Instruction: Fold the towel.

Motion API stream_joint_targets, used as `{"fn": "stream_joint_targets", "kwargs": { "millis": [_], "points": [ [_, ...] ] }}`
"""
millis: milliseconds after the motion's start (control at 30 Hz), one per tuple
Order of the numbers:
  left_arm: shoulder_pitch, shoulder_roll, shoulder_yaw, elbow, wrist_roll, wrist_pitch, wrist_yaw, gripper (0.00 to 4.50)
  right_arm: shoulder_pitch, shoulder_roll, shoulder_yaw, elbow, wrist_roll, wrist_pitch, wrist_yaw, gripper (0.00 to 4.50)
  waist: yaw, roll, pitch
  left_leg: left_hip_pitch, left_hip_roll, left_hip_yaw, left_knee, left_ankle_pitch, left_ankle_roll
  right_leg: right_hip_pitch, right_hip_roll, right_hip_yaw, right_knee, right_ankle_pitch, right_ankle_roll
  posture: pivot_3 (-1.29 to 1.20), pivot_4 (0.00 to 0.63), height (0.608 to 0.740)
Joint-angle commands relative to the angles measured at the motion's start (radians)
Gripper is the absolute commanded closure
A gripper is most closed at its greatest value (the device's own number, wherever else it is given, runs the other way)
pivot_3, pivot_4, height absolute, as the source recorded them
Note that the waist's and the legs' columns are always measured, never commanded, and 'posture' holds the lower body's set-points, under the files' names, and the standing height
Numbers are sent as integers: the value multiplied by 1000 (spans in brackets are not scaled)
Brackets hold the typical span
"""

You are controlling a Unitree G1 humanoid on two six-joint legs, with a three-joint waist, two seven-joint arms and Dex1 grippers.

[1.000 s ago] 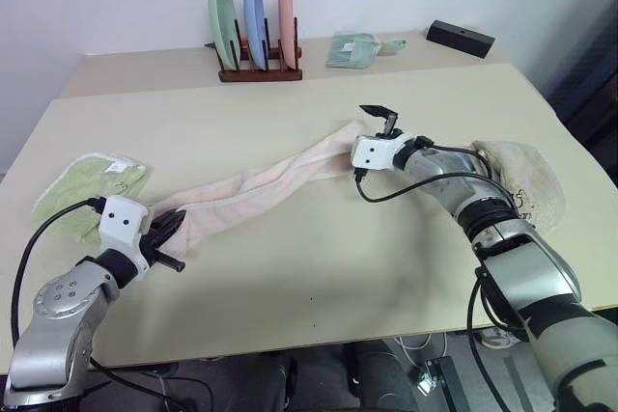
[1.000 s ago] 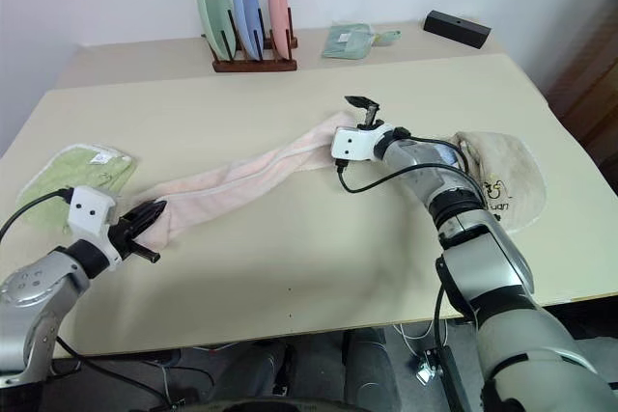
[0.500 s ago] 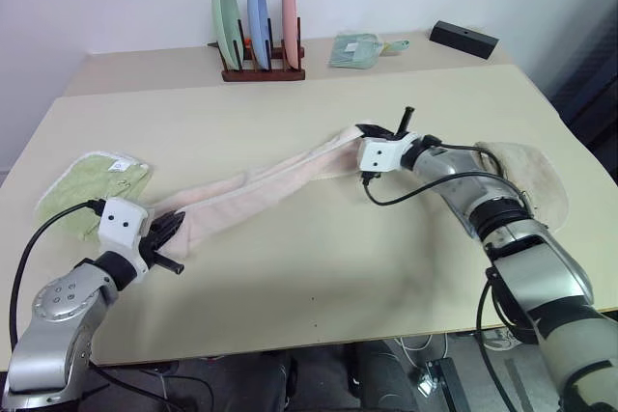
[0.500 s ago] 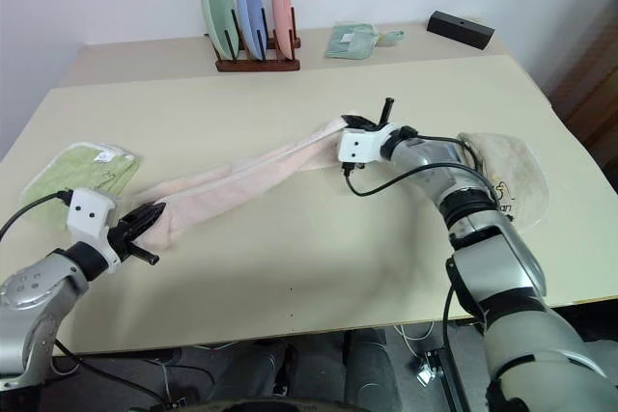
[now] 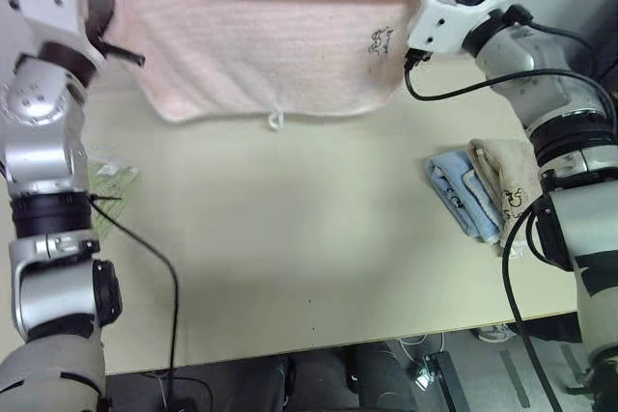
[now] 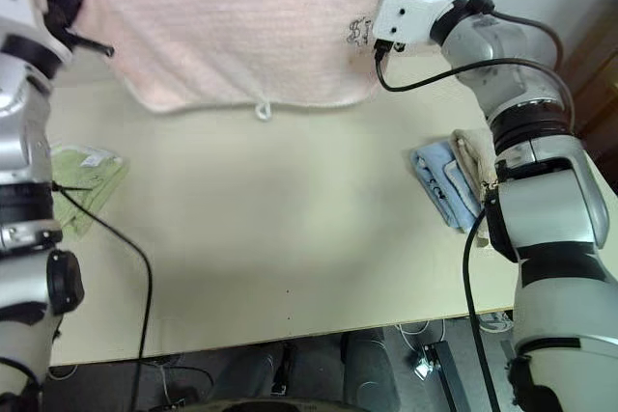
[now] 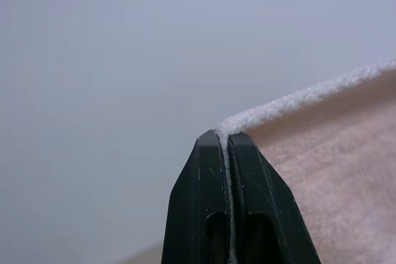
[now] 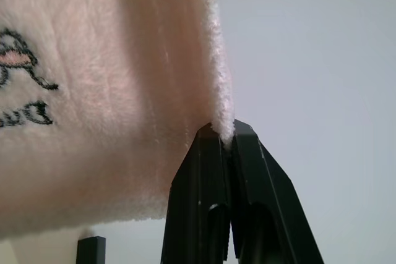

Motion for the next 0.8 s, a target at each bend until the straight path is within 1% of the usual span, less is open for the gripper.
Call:
{"fn": "stream_joint_targets", "kwargs": {
  "millis": [33, 67, 133, 200, 233, 300, 333, 400, 433, 500, 600, 667, 800],
  "points": [
    [174, 40, 53, -99, -58, 27, -96, 4500, 127, -64, -64, -158, 175, -5, 229, 4468, -8, 0, 0, 0, 0, 0, 1, 0, 0, 0, 0, 0, 0, 0, 0, 0, 150, 727],
    [327, 49, 76, -209, -106, 85, -160, 4500, 253, -91, -61, -293, 275, 30, 378, 4468, -12, 1, -2, -1, 0, 0, 0, 0, 0, -1, 0, 0, 0, 0, 0, 0, 150, 727],
    [548, 63, 111, -377, -183, 193, -235, 4500, 436, -139, -64, -508, 402, 118, 572, 4468, -17, 2, -3, 1, 3, 0, 2, -3, 2, 1, 1, 1, 1, 0, 0, 0, 150, 727],
    [729, 73, 147, -510, -236, 256, -283, 4500, 567, -184, -84, -675, 482, 234, 679, 4468, -21, 2, 0, -2, 4, 0, 5, -4, 2, -2, 2, 1, 1, 0, 0, 0, 150, 727],
    [824, 78, 171, -574, -267, 294, -311, 4500, 639, -216, -93, -760, 526, 299, 744, 4468, -18, 2, 2, -10, 4, 0, 8, -4, 2, -9, 2, 1, 2, 1, 0, 0, 150, 727],
    [958, 83, 213, -659, -307, 340, -350, 4500, 751, -271, -115, -888, 589, 412, 841, 4468, -4, 3, 3, -13, 3, 2, 12, -3, 1, -12, 1, 1, 2, 3, -1, 0, 150, 727],
    [1020, 86, 236, -694, -329, 374, -369, 4500, 804, -303, -128, -948, 622, 468, 882, 4468, 2, 3, 3, -10, 3, 3, 11, -3, 1, -10, 1, 2, 3, 4, -1, 0, 150, 727],
    [1126, 99, 270, -750, -358, 428, -403, 4500, 886, -359, -157, -1041, 673, 568, 934, 4468, 20, 4, 3, 0, 5, 3, 10, -4, 1, 1, 2, 2, 1, 4, -2, 0, 150, 727],
    [1170, 107, 282, -772, -365, 445, -421, 4500, 918, -381, -175, -1078, 694, 611, 952, 4468, 24, 4, 3, 8, 6, 3, 8, -8, 8, 8, 3, 2, -1, 4, -2, 0, 150, 727],
    [1231, 114, 299, -813, -386, 475, -445, 4500, 973, -421, -211, -1141, 731, 683, 987, 4468, 33, 4, 3, 16, 8, 3, 8, -9, 10, 18, 4, 1, -4, 3, -1, 0, 150, 727],
    [1289, 117, 312, -869, -428, 521, -472, 4500, 1043, -473, -265, -1212, 783, 765, 1037, 4468, 47, 3, 3, 17, 8, 4, 9, -9, 10, 20, 6, 1, -5, 3, -1, 0, 150, 727],
    [1307, 118, 315, -888, -438, 534, -483, 4500, 1059, -481, -288, -1229, 792, 786, 1047, 4468, 49, 3, 3, 16, 8, 5, 9, -9, 10, 17, 5, 1, -5, 3, -1, 0, 150, 727],
    [1264, 109, 296, -861, -420, 529, -455, 4500, 1002, -445, -276, -1183, 744, 752, 1027, 4468, 50, 3, 3, 14, 8, 6, 9, -9, 10, 16, 4, 1, -5, 3, -1, 0, 150, 727]
  ]
}}
